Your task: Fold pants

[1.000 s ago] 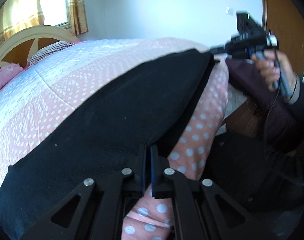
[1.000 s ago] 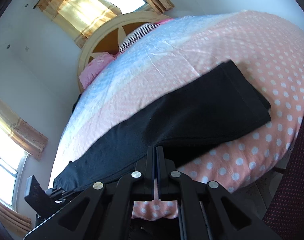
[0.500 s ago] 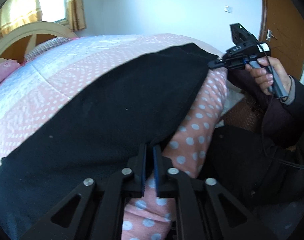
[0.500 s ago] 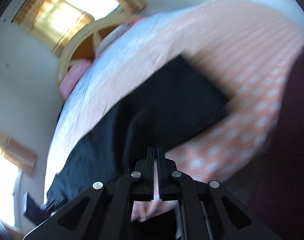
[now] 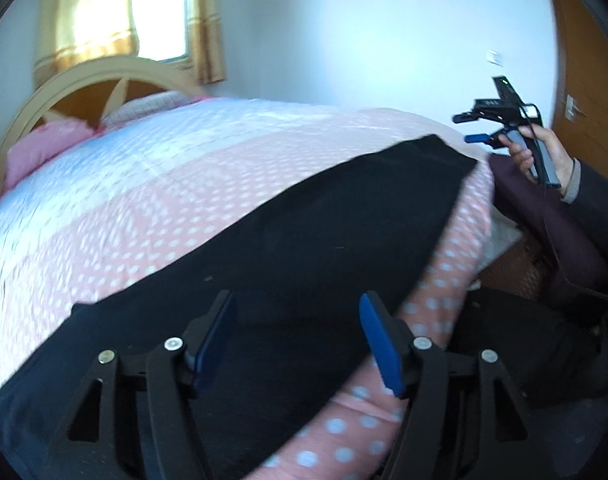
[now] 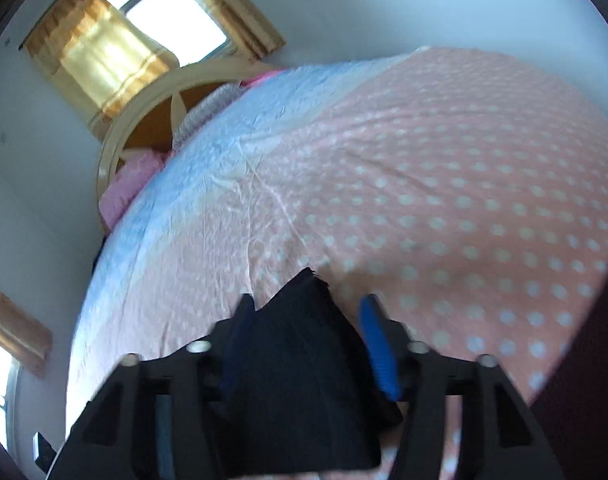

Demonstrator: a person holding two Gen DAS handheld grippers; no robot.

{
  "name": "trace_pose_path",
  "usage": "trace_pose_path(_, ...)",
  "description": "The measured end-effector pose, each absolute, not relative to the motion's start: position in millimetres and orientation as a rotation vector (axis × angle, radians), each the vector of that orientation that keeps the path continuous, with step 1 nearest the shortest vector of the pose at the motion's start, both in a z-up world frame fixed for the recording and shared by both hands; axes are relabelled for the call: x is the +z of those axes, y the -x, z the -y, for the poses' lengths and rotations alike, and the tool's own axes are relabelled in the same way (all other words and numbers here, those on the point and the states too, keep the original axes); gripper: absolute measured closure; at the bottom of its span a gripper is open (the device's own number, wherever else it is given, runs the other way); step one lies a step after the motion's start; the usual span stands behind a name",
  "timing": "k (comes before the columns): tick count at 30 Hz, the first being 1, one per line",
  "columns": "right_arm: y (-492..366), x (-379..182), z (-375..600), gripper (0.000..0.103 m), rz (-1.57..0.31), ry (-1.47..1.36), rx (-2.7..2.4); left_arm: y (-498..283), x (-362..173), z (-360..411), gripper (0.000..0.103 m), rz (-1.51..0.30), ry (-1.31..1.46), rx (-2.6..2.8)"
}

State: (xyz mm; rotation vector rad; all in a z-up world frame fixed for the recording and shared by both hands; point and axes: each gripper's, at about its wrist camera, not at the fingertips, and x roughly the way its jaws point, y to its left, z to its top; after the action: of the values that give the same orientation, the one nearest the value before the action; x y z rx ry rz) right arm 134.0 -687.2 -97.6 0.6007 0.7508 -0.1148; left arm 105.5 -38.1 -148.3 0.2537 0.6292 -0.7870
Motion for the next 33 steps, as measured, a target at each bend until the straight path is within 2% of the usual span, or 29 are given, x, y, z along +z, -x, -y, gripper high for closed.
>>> trace_pose_path(1, -140, -99, 686, 0.070, -0.763, -0.586, -0.125, -111, -152, 37, 0.036, -0.646, -0.235, -0.776)
trace_pose_path(3, -149, -103, 683, 0.095, -0.789, -0.572, -0.104, -116, -160, 34, 0.036, -0.664, -0.221, -0.758)
trace_pose_path(4, -150, -102, 682, 0.098, -0.789, -0.558, -0.114, -117, -164, 35, 0.036, -0.674, -0.221, -0.751)
trace_pose_path(11, -159, -71, 667, 0.101, -0.718, -0.433, -0.139, -120, -168, 33, 0.036, -0.693, -0.203, -0.748)
trace_pose_path(14, -173, -83, 671, 0.101, -0.768, -0.412, -0.162, -119, -170, 34, 0.036, -0.694, -0.213, -0.748)
trace_pose_path(16, -178, -98, 677, 0.098, -0.810, -0.427, -0.173, -118, -171, 36, 0.036, -0.693, -0.225, -0.746)
trace_pose_path(17, -175, -103, 680, 0.088, -0.811, -0.424, -0.194, -117, -171, 36, 0.036, -0.692, -0.228, -0.747)
trace_pose_path(18, -170, -103, 683, 0.066, -0.804, -0.430, -0.212, -116, -172, 35, 0.036, -0.692, -0.229, -0.748)
trace_pose_path(19, -165, -102, 687, 0.055, -0.796, -0.443, -0.220, -116, -172, 36, 0.035, -0.692, -0.226, -0.751)
trace_pose_path(20, -154, -100, 691, 0.049, -0.782, -0.470, -0.218, -116, -172, 36, 0.035, -0.692, -0.224, -0.752)
trace_pose_path(26, -91, -88, 695, 0.049, -0.777, -0.533, -0.192, -117, -171, 35, 0.034, -0.689, -0.209, -0.759)
trace_pose_path(28, -81, -90, 689, 0.054, -0.794, -0.532, -0.173, -116, -171, 34, 0.034, -0.685, -0.207, -0.757)
trace_pose_path(31, -78, -97, 675, 0.069, -0.839, -0.491, -0.157, -116, -171, 35, 0.033, -0.682, -0.205, -0.753)
trace_pose_path(32, -80, -101, 672, 0.086, -0.851, -0.475, -0.165, -116, -171, 35, 0.033, -0.682, -0.205, -0.751)
trace_pose_path(33, -82, -105, 670, 0.097, -0.867, -0.457, -0.176, -116, -171, 35, 0.033, -0.683, -0.205, -0.751)
